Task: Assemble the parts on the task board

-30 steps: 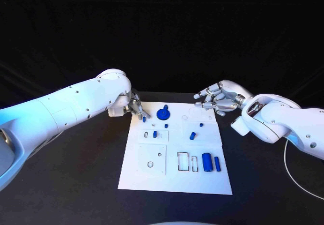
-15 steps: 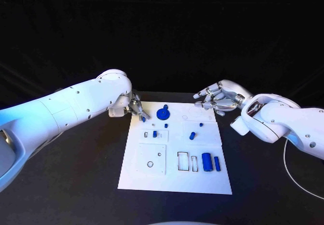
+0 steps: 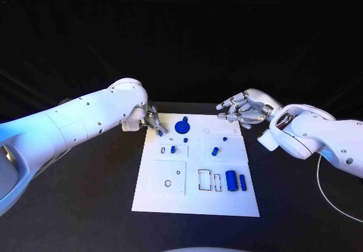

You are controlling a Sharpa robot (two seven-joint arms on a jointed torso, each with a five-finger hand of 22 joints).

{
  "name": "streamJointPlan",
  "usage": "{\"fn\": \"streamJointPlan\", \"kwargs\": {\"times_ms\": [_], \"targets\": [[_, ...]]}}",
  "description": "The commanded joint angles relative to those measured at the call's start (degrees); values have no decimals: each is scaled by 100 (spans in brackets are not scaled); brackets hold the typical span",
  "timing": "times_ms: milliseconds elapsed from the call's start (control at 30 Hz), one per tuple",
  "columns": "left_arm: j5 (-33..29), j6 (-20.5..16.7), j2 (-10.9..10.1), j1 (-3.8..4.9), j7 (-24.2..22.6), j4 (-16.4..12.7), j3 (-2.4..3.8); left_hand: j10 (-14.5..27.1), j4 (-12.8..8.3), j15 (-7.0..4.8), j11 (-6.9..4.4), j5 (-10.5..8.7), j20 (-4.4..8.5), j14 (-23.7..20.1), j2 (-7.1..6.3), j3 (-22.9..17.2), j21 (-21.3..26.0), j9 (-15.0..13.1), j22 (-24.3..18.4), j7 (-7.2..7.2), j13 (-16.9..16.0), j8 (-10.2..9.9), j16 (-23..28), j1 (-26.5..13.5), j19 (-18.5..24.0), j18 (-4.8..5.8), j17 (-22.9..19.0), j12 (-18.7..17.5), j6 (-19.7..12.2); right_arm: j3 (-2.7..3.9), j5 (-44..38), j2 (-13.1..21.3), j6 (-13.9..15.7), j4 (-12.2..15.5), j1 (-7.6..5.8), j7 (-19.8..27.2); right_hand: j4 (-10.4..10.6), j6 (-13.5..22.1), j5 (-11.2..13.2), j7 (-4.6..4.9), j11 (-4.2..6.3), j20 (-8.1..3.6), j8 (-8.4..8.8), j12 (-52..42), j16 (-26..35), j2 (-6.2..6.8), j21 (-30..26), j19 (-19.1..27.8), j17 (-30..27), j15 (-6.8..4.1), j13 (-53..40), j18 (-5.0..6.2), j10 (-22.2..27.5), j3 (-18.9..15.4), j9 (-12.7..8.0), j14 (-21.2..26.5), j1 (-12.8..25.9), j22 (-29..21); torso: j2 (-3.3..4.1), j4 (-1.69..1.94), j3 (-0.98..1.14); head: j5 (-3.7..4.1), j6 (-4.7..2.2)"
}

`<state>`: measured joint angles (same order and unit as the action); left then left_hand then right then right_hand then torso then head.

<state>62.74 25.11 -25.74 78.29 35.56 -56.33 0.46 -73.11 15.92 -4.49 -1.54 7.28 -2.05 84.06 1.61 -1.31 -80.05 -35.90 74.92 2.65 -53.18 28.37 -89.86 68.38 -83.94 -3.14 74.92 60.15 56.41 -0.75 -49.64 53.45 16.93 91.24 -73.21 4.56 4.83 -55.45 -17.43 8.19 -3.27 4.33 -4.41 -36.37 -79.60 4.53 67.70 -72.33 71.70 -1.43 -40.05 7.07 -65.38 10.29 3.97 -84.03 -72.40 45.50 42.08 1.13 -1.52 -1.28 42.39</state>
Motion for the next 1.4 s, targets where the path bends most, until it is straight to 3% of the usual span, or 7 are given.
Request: {"fn": "streamJointPlan", "kwargs": {"times_ms": [33,267,433,600,833,1033,1400], "targets": [[-20,48,18,-2,18,7,0,-31,-42,-38,-1,8,55,594,17,-36,-25,-16,292,-22,3,31,-14,123,-59,10,1508,35,10,1,7,-4,-69,2,4,53,31,-45,-18,-3,28,14,-25,22,22,-10,-25,44,-5,-4,9,91,7,-14,-1,-242,31,-5,-1,3,2,1,13],[-12,26,24,-2,50,40,-1,-8,-252,-69,-33,2,85,594,240,-429,-11,-45,292,-53,39,46,-14,588,-55,7,1508,-1,-84,1,8,-4,-82,4,4,48,34,-47,-23,-3,28,13,-26,21,25,-12,-22,40,-9,-5,10,89,7,-15,0,-242,29,1,-4,3,0,5,11],[-30,-43,21,-2,10,53,-1,36,-535,-81,-34,42,107,594,318,-1129,3,-53,292,-38,81,29,-14,1021,-50,5,1508,-61,-200,1,8,-4,-96,2,4,44,34,-48,-23,-3,28,13,-26,21,25,-13,-23,41,-9,-5,10,90,7,-15,0,-242,29,0,-5,2,0,5,12],[-130,-75,6,-2,-57,55,-3,24,-675,-37,-15,82,50,594,-147,-2566,25,-130,303,34,150,127,-14,757,-44,6,1508,-116,-229,0,8,-5,-115,0,4,36,35,-50,-26,-4,29,13,-27,20,23,-15,-26,42,-5,-5,11,91,7,-15,0,-243,27,-5,-7,6,0,2,9],[-324,-278,-97,-3,-277,-84,-8,-59,-949,-23,2,300,61,594,-524,-3491,47,-202,310,0,116,232,-14,311,-41,-1,1508,-70,-178,0,6,-2,-93,2,4,25,43,-64,-90,-5,31,11,-34,26,26,-43,-44,48,-3,-8,20,94,23,-4,2,-245,2,-32,-9,19,-2,35,2],[-631,-568,-329,-7,-371,-419,-15,-172,-1121,-49,-20,628,68,594,-638,-3784,-6,-237,386,-21,-15,285,-14,35,-77,17,1508,50,-125,-1,5,5,-108,5,4,17,45,-65,-101,-5,31,10,-34,27,28,-45,-45,48,-7,-8,21,95,24,-4,3,-244,1,-34,-14,17,5,-4,0],[-640,-913,-998,-92,-467,-1504,-99,-270,-1274,-71,-46,798,90,594,-671,-3983,-65,-260,464,-49,-151,327,-14,-197,-115,33,1508,169,-69,-8,6,22,-129,-3,4,3,48,-66,-121,-4,31,10,-35,27,30,-43,-44,45,-7,-9,23,93,26,-6,2,-244,-2,-29,-24,36,11,-11,16]]}}
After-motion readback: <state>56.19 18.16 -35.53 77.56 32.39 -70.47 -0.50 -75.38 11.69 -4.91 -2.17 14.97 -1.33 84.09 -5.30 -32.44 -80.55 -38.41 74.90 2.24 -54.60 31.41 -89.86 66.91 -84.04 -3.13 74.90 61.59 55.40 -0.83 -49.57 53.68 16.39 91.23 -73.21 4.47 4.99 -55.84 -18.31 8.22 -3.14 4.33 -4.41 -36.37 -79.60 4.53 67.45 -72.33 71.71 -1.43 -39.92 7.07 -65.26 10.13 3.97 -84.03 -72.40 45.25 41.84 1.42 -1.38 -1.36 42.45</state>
